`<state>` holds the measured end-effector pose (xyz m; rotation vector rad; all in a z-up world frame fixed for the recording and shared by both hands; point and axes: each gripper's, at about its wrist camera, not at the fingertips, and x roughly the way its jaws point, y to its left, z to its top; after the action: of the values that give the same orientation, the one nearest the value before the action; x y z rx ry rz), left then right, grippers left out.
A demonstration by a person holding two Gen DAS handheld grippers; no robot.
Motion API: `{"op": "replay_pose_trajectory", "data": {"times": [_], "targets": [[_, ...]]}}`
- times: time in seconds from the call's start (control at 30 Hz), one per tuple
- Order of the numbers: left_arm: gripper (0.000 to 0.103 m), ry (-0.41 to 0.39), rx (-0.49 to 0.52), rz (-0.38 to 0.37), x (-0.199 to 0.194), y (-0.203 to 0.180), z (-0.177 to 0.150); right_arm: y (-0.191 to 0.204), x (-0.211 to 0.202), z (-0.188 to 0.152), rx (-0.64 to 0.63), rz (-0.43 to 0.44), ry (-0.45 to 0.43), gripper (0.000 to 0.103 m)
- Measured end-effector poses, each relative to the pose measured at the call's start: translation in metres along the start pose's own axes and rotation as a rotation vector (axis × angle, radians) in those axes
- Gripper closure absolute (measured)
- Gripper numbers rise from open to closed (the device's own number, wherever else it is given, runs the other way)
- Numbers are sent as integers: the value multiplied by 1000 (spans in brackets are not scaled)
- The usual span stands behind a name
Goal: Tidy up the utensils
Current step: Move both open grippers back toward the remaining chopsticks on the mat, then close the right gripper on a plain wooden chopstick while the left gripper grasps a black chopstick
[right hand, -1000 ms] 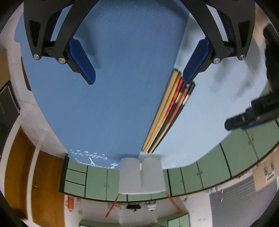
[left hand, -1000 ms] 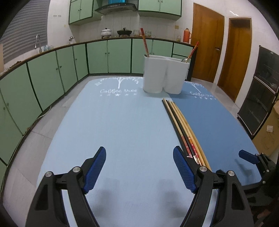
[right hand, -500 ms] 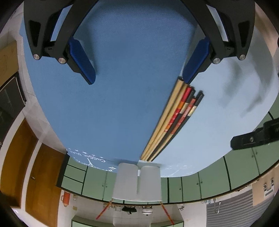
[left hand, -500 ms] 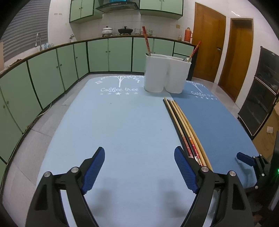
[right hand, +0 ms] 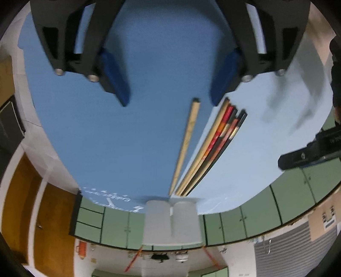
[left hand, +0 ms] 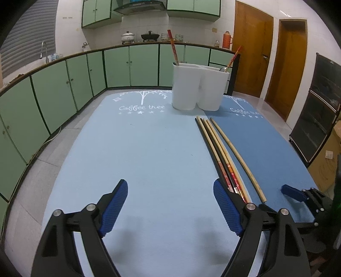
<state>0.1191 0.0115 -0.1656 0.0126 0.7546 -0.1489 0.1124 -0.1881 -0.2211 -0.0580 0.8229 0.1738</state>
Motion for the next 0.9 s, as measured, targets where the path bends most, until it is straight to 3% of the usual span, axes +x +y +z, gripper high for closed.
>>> {"op": "replay_pose_trajectory", "data": {"times": [0.1,0.3,0.37,0.77,0.9], "targets": [[22,6,3,-1,1,-1,-1,6,3,3,-9,-3,-14,39],[22,36,12,-15,8,-8,-7,7,3,4,-14,20,-31,75],[22,46,21,-20,11,-11,-10,5,3,5,-12,22,-31,95],[23,98,70,-75,25,-42,-24,-24,-3,2,55,26,-24,97],[30,124,86,-81,31,-53,-30,-25,-2,2,57,30,-23,97]]}}
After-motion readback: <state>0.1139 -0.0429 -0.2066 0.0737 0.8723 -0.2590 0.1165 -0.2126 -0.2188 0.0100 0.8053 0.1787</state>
